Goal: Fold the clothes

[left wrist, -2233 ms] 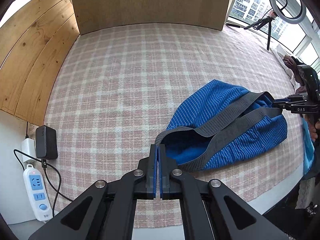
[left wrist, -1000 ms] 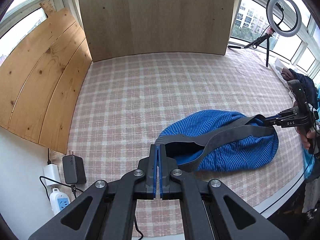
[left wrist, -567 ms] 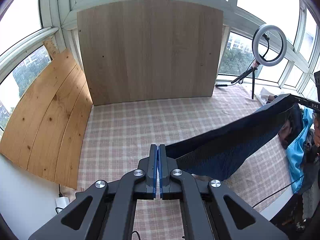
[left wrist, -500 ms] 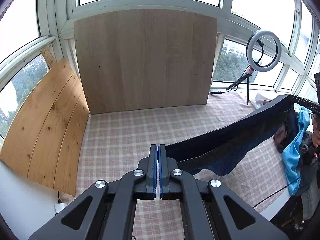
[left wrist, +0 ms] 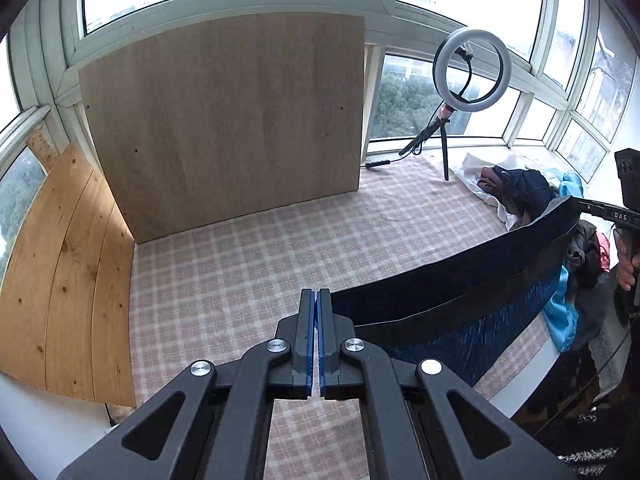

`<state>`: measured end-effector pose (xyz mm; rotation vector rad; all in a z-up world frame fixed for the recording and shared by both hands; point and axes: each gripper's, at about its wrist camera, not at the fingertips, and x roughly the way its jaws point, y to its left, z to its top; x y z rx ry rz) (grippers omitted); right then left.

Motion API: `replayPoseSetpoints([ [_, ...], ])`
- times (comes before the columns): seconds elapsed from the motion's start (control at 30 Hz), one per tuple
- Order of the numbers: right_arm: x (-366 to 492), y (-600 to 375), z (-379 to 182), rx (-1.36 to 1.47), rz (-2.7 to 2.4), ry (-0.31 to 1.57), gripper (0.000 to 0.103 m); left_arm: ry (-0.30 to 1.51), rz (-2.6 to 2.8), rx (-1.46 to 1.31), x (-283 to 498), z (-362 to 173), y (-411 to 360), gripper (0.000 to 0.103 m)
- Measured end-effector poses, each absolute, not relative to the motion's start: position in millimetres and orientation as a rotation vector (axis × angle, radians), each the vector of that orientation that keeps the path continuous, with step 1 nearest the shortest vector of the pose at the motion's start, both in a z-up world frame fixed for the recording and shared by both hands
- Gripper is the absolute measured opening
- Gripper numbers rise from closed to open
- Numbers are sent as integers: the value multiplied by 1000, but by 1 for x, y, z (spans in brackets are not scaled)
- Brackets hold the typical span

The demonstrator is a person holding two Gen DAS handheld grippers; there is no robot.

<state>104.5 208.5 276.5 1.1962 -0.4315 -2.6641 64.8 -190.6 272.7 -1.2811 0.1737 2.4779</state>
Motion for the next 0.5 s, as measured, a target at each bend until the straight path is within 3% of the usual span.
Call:
replayPoseSetpoints([
  [0.1, 55, 227, 219, 1386, -2628, -506, 2, 148, 2397, -1453, 5, 216, -173, 1],
  [0.27, -58, 262, 100, 1839, -2557, -535, 7, 307, 2367, -1748, -93, 106, -136, 5],
  [0.33, -72, 273, 78, 1857, -2485, -633, 9, 200, 2331, -1763, -103, 90, -137, 4],
  [0.37, -70, 274, 77, 1830, -2476, -617, 13, 158, 2305, -1743, -101, 87, -138, 10],
  [0.43, -64, 275, 76, 1776, -2457, -578, 24, 211, 2264, -1689, -91, 82, -135, 15],
  [0.5, -56, 273, 74, 1731, -2445, -515, 24, 305, 2248, -1674, -80, 75, -133, 19],
])
